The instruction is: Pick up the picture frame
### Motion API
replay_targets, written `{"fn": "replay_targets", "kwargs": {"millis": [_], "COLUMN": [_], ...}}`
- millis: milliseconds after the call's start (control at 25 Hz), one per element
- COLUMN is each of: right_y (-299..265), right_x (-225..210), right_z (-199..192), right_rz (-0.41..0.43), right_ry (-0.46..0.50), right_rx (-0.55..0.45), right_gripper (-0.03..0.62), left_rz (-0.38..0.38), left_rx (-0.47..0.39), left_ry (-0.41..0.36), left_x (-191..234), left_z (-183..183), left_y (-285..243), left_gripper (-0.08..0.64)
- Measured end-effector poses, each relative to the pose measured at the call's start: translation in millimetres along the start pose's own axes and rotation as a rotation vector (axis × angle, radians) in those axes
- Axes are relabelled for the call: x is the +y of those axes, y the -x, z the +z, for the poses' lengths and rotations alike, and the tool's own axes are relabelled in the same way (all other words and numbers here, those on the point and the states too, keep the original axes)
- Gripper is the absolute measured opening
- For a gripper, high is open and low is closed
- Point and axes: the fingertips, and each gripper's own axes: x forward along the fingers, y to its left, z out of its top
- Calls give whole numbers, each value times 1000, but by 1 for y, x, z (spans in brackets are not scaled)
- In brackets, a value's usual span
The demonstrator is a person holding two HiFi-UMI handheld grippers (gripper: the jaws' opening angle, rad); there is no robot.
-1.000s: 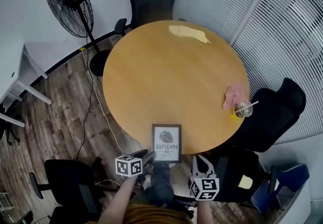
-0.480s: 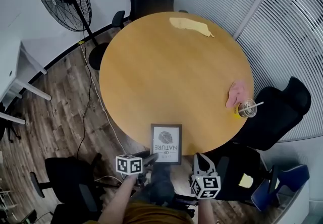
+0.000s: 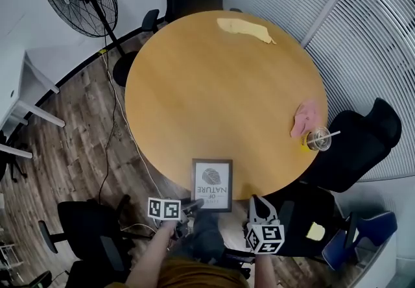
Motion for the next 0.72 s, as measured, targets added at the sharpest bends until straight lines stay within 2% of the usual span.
{"fn": "replay_targets", "kwargs": {"millis": [160, 480, 720], "right_y": [3, 8, 17], "right_x": [-2, -1, -1], "right_z": [1, 8, 13], "right_rz": [-7, -18, -29], "right_ry": [-2, 2, 2], "right_rx": [-6, -24, -38], "right_gripper": [12, 12, 12], "left_rz": [-32, -60, -128], "left_rx": [4, 1, 8], "left_ry": [59, 91, 111], "left_x": [0, -6, -22], "left_z": [-1, -2, -2], "left_y": [-1, 1, 2], "left_gripper": [133, 114, 80]}}
